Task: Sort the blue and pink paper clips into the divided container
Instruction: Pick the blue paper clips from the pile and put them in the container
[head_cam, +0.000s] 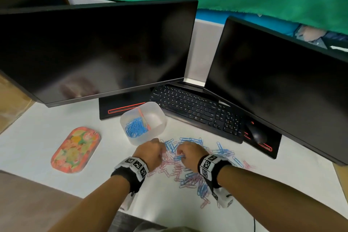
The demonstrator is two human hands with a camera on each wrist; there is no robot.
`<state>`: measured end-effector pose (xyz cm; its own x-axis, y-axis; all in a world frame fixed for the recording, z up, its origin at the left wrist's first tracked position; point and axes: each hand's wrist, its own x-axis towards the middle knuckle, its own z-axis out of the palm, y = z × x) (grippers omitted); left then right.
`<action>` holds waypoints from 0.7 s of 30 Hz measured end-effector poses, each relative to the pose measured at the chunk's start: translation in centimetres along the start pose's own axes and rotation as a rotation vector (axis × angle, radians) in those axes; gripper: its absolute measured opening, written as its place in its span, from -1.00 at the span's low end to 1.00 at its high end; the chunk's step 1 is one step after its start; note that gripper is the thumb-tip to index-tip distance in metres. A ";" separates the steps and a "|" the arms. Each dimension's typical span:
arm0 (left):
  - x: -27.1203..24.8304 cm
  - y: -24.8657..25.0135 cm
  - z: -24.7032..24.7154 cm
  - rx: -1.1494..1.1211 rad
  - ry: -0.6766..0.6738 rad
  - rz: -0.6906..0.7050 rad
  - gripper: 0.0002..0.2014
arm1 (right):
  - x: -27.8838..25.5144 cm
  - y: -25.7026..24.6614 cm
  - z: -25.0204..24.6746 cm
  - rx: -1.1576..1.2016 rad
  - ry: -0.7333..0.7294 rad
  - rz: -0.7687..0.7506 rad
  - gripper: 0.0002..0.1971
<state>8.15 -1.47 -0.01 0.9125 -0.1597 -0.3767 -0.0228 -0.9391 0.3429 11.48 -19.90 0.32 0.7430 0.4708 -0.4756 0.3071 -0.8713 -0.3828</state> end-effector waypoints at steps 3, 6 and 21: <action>-0.4 -1.0 1.9 0.077 0.002 0.039 -0.66 | 0.3 0.0 0.8 0.001 0.047 -0.037 -0.75; -0.2 -1.2 2.4 0.087 0.047 0.035 -0.76 | 0.4 0.1 0.9 0.014 0.053 -0.054 -0.72; 0.2 -2.0 2.0 -0.065 0.085 -0.064 -0.82 | -1.3 1.9 0.1 0.152 0.027 0.037 -0.74</action>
<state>7.52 -0.26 -2.44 0.9425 -0.0713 -0.3265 0.0606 -0.9243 0.3768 11.04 -22.12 0.15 0.7685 0.4330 -0.4711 0.1872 -0.8562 -0.4816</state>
